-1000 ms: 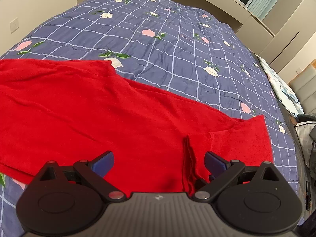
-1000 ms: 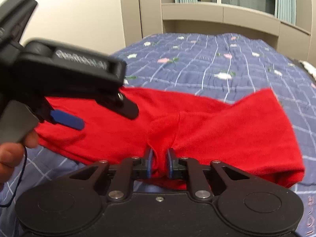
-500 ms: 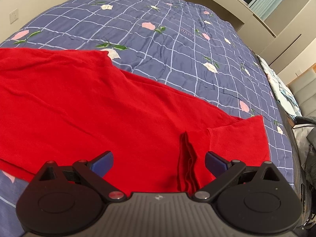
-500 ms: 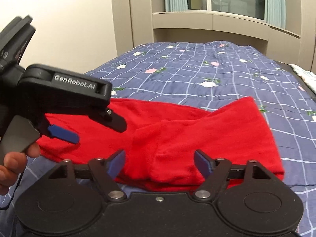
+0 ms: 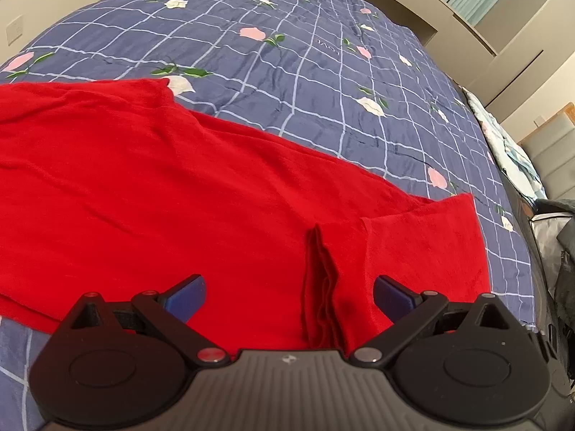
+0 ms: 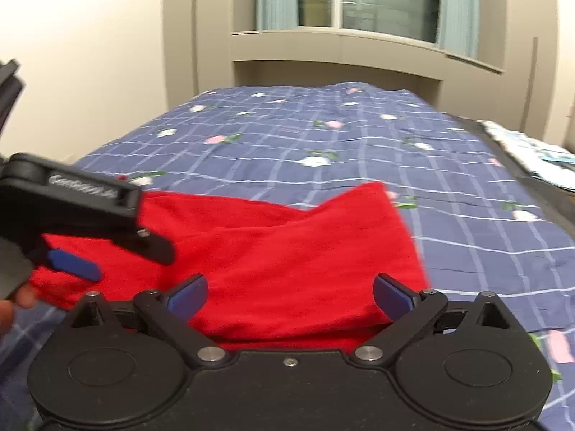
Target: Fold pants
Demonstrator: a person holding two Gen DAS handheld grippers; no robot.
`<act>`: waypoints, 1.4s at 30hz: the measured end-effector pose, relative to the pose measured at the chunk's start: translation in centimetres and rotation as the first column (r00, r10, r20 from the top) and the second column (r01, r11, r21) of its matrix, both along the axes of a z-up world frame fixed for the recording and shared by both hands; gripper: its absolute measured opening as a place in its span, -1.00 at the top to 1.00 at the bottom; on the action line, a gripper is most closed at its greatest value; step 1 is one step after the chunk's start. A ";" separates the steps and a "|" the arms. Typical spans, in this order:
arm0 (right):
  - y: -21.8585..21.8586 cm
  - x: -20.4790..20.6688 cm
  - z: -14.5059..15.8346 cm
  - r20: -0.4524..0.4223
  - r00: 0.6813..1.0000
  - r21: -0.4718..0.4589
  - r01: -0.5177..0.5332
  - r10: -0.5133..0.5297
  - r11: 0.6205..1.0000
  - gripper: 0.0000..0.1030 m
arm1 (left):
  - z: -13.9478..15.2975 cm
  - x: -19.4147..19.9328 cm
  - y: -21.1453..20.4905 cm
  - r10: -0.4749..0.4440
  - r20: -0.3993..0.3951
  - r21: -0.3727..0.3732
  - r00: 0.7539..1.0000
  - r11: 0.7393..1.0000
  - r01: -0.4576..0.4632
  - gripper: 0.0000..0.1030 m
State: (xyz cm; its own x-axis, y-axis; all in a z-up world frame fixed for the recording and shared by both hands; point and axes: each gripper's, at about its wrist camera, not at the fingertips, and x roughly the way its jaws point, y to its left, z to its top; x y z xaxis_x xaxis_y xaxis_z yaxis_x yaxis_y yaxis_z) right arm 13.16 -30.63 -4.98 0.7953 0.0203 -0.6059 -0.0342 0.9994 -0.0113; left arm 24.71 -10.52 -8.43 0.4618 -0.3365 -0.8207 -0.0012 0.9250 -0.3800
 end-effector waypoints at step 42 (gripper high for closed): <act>-5.3 1.0 -3.5 -0.095 0.981 0.017 0.173 -0.171 0.985 -0.99 | -0.1 -1.8 -5.1 -0.178 0.045 0.038 0.983 0.984 0.177 0.64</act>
